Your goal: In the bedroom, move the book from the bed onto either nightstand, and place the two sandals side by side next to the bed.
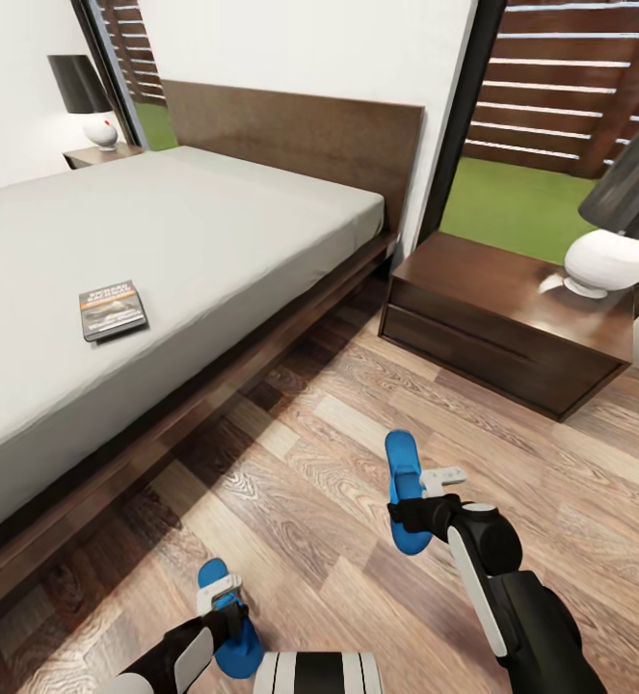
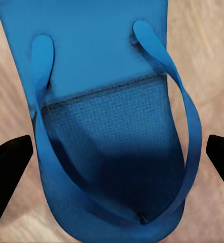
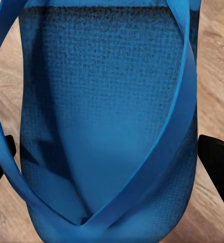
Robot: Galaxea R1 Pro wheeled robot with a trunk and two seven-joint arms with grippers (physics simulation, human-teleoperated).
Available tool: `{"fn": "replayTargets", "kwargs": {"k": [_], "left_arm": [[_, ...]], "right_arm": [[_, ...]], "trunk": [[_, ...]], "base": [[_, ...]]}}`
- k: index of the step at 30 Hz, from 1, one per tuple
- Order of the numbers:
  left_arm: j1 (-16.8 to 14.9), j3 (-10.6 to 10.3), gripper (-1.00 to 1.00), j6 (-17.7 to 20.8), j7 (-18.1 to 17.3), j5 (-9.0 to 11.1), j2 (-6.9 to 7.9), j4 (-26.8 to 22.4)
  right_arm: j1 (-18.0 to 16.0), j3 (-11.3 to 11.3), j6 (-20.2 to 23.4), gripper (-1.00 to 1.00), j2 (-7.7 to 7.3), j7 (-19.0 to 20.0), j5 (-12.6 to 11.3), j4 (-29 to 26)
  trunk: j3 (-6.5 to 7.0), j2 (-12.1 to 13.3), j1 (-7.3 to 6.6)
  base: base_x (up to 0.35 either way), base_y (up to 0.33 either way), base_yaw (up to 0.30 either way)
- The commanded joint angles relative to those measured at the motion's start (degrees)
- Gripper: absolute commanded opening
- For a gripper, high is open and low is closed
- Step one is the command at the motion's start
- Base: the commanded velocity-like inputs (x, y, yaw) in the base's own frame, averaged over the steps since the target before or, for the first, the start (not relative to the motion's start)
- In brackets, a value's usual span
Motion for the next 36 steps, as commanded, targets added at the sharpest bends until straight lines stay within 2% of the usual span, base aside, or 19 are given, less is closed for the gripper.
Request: {"fn": "replayTargets", "kwargs": {"k": [1, 9, 15, 20, 25, 28, 36], "left_arm": [[0.0, -0.1, -1.00, 0.3, 0.3, 0.3, 0.00, -0.1], [-0.1, -0.2, -1.00, 0.3, 0.4, -1.4, 0.10, -0.5], [-0.2, -0.4, -1.00, 0.2, 0.4, -2.4, 0.17, -1.2], [-0.3, -0.4, -1.00, 0.3, 0.5, -6.0, 0.15, -1.4], [-0.3, -0.5, -1.00, 0.5, 1.8, -9.8, 0.08, -3.1], [-0.3, -0.5, -1.00, 0.7, 2.4, -11.0, 0.06, -3.9], [-1.5, -0.6, -1.00, 1.1, 2.7, -12.0, 0.11, -4.2]], "right_arm": [[0.0, 0.0, 0.2, -1.00, 0.01, 0.0, 0.0, 0.0], [0.0, 0.1, -0.7, -1.00, 0.03, 0.0, -0.1, 0.8], [0.0, 0.2, -5.3, -1.00, 0.08, -0.1, -0.1, 6.8], [0.0, 0.1, -9.2, -1.00, 0.03, -0.1, 0.0, 12.3], [0.0, 0.0, -11.3, -1.00, -0.04, -0.1, -0.1, 16.1], [0.0, -0.1, -13.2, -1.00, -0.07, -0.1, -0.1, 18.1], [0.0, -0.2, -19.0, -1.00, -0.10, -0.4, 0.0, 22.6]], "trunk": [[0.19, 0.0, -0.03], [1.96, 0.1, -0.24], [3.29, 0.2, -0.39], [4.40, 0.3, -0.52], [5.51, 0.3, -0.65], [6.17, 0.4, -0.73], [7.94, 0.5, -0.93]], "base": [[0.000, 0.000, 0.000], [0.000, 0.000, 0.000], [0.000, 0.000, 0.000], [0.000, 0.000, 0.000], [0.000, 0.000, 0.000], [0.000, 0.000, 0.000], [0.000, 0.000, 0.000]]}}
